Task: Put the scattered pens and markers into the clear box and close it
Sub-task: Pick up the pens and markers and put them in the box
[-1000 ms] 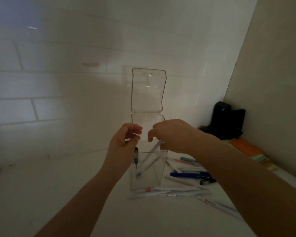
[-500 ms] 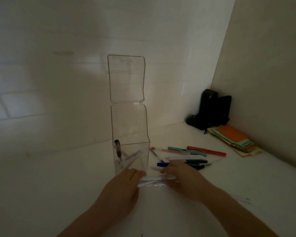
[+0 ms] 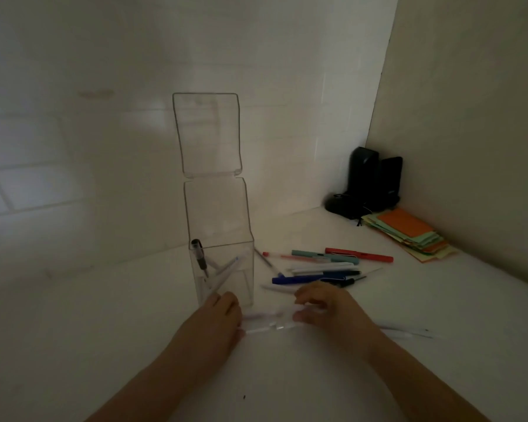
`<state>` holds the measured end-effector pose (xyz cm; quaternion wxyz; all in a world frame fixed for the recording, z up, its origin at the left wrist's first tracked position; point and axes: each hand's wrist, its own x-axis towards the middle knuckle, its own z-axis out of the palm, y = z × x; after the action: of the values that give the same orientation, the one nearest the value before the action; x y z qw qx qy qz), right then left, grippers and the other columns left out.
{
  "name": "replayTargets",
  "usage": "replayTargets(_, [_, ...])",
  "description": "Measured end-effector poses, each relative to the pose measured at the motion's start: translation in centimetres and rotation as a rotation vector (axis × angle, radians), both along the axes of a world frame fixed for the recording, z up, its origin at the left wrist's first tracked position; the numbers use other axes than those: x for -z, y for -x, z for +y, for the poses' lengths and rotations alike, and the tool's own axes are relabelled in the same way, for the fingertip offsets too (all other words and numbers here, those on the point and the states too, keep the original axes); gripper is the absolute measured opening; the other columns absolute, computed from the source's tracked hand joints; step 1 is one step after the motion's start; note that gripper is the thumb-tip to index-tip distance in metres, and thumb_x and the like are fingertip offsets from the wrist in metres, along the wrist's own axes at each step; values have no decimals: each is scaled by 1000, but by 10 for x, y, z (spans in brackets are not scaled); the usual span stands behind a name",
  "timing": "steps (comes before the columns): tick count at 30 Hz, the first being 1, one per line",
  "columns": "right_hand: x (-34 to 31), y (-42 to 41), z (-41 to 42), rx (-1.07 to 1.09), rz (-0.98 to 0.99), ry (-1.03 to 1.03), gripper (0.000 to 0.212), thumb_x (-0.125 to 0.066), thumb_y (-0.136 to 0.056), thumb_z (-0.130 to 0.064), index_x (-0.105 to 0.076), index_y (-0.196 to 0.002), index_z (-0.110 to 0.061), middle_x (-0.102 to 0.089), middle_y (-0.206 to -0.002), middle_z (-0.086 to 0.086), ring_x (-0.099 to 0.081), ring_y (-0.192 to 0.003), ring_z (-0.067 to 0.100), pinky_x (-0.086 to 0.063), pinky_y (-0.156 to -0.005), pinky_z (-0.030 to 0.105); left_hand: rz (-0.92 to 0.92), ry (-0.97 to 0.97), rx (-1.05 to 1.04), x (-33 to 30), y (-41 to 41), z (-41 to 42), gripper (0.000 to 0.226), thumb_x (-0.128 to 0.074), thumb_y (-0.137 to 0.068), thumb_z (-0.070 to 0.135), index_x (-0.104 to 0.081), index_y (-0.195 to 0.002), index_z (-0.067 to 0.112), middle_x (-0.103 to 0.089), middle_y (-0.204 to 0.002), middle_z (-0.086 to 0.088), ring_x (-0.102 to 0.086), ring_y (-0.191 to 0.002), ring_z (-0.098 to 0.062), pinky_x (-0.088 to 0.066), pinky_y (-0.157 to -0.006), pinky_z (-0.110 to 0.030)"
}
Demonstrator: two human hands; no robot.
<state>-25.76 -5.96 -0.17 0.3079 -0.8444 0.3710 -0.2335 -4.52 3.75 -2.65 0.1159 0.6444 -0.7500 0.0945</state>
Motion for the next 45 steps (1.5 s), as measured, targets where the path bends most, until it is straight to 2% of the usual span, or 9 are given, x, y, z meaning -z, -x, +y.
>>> replayTargets(7, [-25, 24, 8, 266, -522, -164, 18, -49, -90, -20, -64, -89, -29, -67, -87, 10, -59, -79, 22, -43, -67, 21, 305, 19, 3, -5, 17, 1, 29, -10, -85, 49, -32, -86, 30, -44, -88, 10, -42, -78, -9, -34, -69, -24])
replayTargets(10, [-28, 32, 10, 299, -627, -343, 19, -46, -91, -20, -62, -98, -28, -68, -82, 8, -61, -76, 26, -49, -63, 27, 394, 6, -25, -9, 28, -10, 17, -27, -95, 34, -42, -99, 27, -47, -101, 5, -45, -90, -11, -30, -76, -18])
replayTargets(13, [-21, 32, 15, 314, -548, -436, 26, -47, -92, -13, -56, -109, -30, -68, -82, 8, -63, -59, 11, -53, -51, 22, 383, -45, -44, -6, 35, -14, 23, -38, -95, 22, -48, -115, 17, -50, -116, -1, -47, -102, -16, -32, -82, -20])
replayTargets(17, [-13, 29, 13, 347, -436, -458, 21, -46, -93, -11, -66, -97, -17, -69, -89, 10, -68, -67, 14, -56, -56, 17, 507, -97, -24, -12, 44, -13, 21, -49, -91, 31, -55, -108, 20, -48, -100, 9, -48, -86, -4, -35, -69, -11])
replayTargets(26, [-11, 32, 7, 256, 360, 332, 24, -53, -88, -30, -62, -110, -24, -52, -95, -6, -46, -89, 9, -35, -79, 20, 493, -257, -126, -17, 44, -18, 17, -58, -85, 25, -60, -100, 18, -48, -93, 4, -46, -86, -8, -33, -62, -12])
replayTargets(35, [-14, 8, -4, -182, 755, 531, 26, -47, -92, -17, -57, -115, -16, -59, -118, 8, -48, -109, 24, -37, -95, 36, 518, -285, -141, -24, 41, -17, 5, -55, -85, 19, -60, -83, 21, -52, -83, 4, -50, -78, -8, -31, -58, -7])
replayTargets(38, [-20, 4, -3, -236, 775, 497, 26, -48, -91, -15, -50, -117, -11, -53, -122, 10, -47, -111, 24, -37, -95, 32, 479, -267, -121, -21, 41, -17, 12, -52, -88, 19, -63, -91, 17, -49, -87, 2, -48, -85, -10, -33, -61, -18])
replayTargets(42, [-38, 21, -2, -83, 396, 286, 28, -44, -92, -11, -46, -119, -12, -53, -112, 5, -49, -87, 8, -38, -76, 17, 496, -220, -55, -15, 38, -16, 14, -52, -90, 25, -49, -77, 28, -44, -81, 6, -51, -86, -16, -33, -68, -21])
replayTargets(45, [-50, 48, -13, 89, 258, 339, 25, -45, -92, -15, -49, -116, -12, -59, -109, 8, -49, -83, 12, -38, -73, 23, 510, -174, -20, -18, 42, -16, 10, -53, -89, 28, -56, -84, 21, -47, -86, 4, -51, -86, -15, -34, -66, -17])
